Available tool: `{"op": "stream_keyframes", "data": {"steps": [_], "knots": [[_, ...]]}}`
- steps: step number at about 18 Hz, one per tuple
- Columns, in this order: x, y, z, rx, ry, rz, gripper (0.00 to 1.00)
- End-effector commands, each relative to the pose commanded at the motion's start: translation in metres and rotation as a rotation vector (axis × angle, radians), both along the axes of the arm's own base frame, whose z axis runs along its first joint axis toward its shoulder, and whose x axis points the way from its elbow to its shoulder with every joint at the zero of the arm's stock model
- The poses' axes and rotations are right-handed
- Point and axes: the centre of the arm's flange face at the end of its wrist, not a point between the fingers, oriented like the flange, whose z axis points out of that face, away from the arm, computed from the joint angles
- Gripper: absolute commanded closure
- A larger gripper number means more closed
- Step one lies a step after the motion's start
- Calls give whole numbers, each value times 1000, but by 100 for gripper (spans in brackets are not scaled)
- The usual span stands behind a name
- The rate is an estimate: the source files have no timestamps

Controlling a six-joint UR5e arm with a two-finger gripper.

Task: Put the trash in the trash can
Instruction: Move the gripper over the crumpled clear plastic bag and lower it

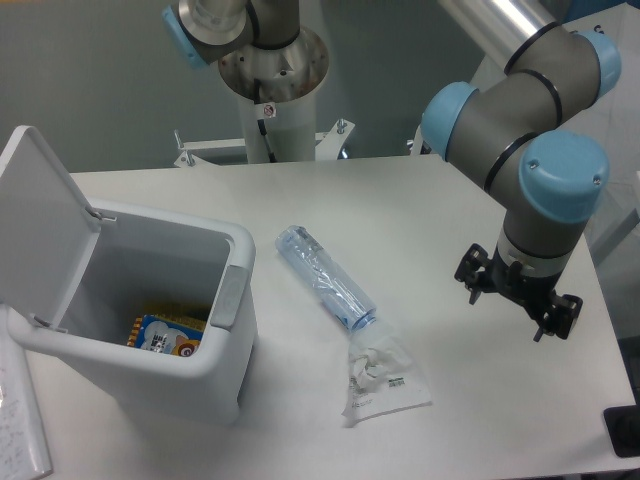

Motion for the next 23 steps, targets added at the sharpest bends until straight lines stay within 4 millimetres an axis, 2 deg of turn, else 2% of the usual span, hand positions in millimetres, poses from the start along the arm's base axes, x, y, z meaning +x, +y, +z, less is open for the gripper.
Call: {"op": "stream_keyframes", "data": {"steps": [6, 11, 14, 18, 20, 23], "knots": [[5, 1, -7, 7, -8, 5, 0], [26, 8, -42, 70, 47, 22, 0], [37, 13, -48, 103, 43, 154, 0], [66, 35, -63, 112, 10, 269, 0], [93, 49, -81, 92, -26, 255, 0], [123, 57, -109, 50, -70, 221, 0]]}}
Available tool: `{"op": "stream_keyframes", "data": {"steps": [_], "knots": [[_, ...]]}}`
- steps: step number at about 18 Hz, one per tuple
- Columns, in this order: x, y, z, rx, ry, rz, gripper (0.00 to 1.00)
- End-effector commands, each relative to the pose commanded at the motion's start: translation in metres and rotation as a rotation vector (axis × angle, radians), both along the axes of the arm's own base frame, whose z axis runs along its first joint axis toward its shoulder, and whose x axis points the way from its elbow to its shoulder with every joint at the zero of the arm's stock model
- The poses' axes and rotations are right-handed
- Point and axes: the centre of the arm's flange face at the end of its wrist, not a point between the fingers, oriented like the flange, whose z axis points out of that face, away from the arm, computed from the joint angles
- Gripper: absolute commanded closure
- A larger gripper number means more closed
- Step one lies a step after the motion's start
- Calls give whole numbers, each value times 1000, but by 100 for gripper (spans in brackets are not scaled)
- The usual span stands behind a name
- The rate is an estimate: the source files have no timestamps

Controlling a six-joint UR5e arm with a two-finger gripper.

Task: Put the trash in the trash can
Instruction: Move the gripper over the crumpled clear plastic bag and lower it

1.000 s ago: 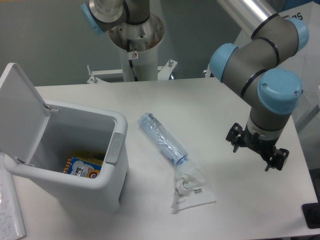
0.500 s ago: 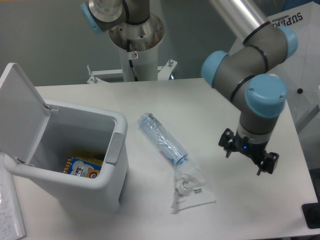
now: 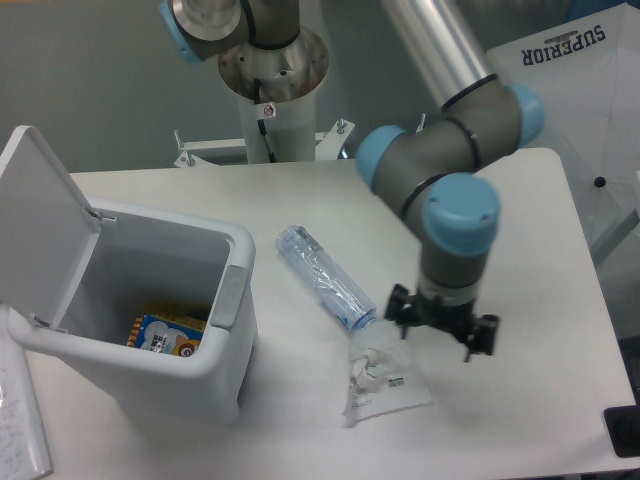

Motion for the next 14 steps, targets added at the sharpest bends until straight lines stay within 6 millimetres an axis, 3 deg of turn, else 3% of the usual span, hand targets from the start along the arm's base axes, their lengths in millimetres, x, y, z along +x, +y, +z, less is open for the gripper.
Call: {"op": "stream_keyframes", "data": {"steps": [2, 5, 14], "knots": [[17, 7, -13, -14, -11, -23, 0], [27, 4, -25, -11, -4, -27, 0], [18, 17, -56, 3, 16, 4, 0]]}}
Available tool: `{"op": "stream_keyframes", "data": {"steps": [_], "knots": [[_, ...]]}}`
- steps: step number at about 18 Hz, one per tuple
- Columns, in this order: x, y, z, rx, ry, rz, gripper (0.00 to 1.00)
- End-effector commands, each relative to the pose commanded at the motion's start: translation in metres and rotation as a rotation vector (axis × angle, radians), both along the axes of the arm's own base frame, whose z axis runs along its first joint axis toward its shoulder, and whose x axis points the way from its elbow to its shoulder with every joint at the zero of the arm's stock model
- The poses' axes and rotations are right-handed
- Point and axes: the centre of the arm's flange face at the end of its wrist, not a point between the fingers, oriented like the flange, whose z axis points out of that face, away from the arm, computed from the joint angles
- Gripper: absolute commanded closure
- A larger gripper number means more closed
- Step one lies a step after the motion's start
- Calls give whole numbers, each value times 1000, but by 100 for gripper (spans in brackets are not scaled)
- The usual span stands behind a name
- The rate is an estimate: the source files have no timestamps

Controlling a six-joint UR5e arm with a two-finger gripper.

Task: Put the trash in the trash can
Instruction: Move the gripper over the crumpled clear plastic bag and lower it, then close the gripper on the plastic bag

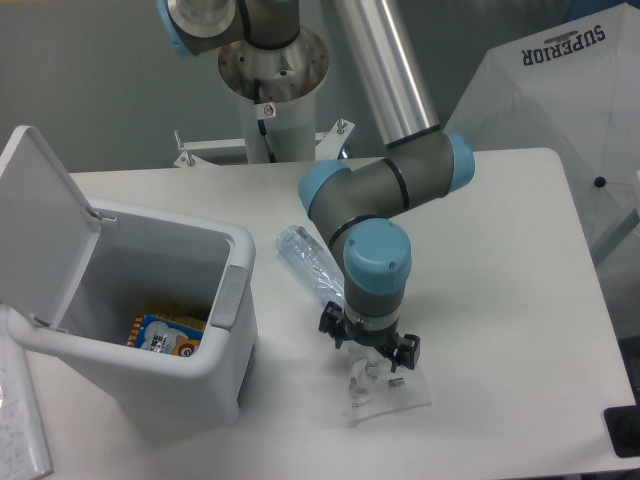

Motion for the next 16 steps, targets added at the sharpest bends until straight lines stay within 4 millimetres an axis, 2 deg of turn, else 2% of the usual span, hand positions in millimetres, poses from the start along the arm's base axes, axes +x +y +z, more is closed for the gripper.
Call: {"op": "stream_keyframes", "data": {"steps": [4, 5, 6, 8, 9, 16], "knots": [[2, 5, -11, -8, -9, -6, 0], [3, 5, -13, -10, -10, -8, 7], [6, 7, -15, -12, -12, -12, 47], [5, 6, -15, -25, -3, -11, 92], [4, 5, -14, -41, 15, -10, 100], [1, 6, 3, -34, 47, -9, 100]]}}
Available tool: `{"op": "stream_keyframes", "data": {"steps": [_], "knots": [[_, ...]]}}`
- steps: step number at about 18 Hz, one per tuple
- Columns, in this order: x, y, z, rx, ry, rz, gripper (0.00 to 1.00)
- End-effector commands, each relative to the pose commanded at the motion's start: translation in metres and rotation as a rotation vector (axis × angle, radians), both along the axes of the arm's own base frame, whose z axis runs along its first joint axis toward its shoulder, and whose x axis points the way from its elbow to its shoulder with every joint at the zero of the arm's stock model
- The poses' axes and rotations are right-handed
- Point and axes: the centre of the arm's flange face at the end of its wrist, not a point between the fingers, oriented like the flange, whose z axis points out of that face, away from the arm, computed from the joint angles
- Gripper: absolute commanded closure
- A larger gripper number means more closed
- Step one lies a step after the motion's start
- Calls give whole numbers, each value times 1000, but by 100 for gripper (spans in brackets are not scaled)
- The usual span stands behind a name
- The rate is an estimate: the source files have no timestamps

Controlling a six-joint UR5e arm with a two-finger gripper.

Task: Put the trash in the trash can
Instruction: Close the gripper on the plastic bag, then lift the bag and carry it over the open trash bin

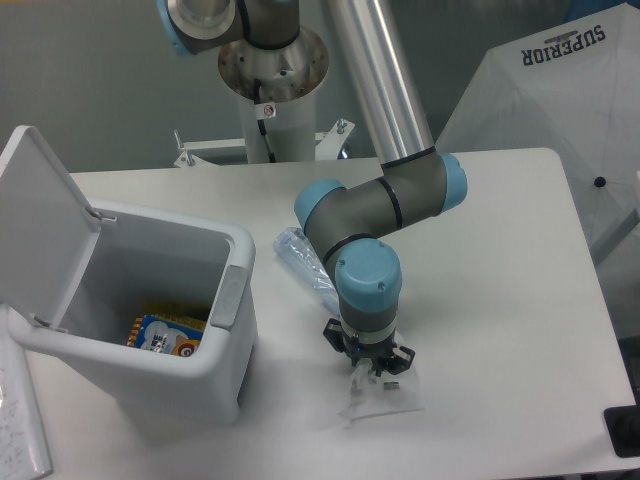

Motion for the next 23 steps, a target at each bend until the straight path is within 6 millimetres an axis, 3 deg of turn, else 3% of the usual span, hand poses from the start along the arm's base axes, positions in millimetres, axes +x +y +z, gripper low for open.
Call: {"op": "stream_keyframes", "data": {"steps": [4, 8, 12, 16, 23], "knots": [[-10, 4, 20, 33, 24, 5, 100], [-14, 2, 69, 167, 5, 20, 100], [-16, -16, 137, 359, -42, 80, 100], [-21, -30, 175, 499, -94, 109, 100], [15, -33, 252, 697, -186, 173, 100]]}}
